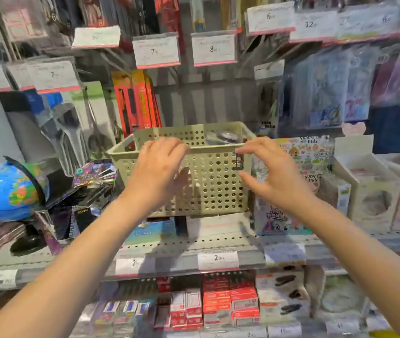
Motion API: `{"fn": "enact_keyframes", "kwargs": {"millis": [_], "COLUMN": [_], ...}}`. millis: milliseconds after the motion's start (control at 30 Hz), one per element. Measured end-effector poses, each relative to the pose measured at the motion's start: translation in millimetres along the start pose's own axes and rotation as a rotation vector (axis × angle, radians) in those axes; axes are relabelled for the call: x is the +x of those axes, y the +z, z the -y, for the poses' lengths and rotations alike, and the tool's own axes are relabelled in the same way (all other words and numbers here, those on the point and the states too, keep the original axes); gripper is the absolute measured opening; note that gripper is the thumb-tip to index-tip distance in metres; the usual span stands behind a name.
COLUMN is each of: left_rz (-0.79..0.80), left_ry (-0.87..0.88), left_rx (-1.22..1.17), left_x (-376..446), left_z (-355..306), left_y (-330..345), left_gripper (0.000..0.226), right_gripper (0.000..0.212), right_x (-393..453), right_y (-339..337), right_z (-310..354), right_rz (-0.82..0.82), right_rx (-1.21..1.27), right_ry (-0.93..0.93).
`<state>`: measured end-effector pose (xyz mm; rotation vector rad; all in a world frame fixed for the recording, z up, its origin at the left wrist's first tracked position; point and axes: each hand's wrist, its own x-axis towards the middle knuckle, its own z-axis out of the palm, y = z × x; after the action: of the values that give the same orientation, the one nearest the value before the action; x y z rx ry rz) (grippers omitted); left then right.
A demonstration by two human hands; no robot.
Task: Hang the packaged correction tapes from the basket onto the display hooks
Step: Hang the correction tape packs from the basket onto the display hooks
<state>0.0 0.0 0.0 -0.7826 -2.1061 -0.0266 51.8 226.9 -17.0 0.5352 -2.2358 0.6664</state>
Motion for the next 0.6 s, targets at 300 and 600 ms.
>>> {"fn": "enact_keyframes", "kwargs": {"millis": [300,600], "left_rz": [0.134,0.156], "left_ry": [0.026,0.016], "left_rx": [-0.149,-0.206], "left_x": [31,38], "left_z": [26,33], "left_y": [20,27], "left_gripper": [0.039,0.029], "right_gripper": [0.040,0.032], "right_x": [47,51], "right_y": [34,42], "right_z": [-25,-38], "right_rz": [-0.036,-0.137], "right_rx": [-0.277,-0.252], "right_ry": [-0.084,-0.168]}}
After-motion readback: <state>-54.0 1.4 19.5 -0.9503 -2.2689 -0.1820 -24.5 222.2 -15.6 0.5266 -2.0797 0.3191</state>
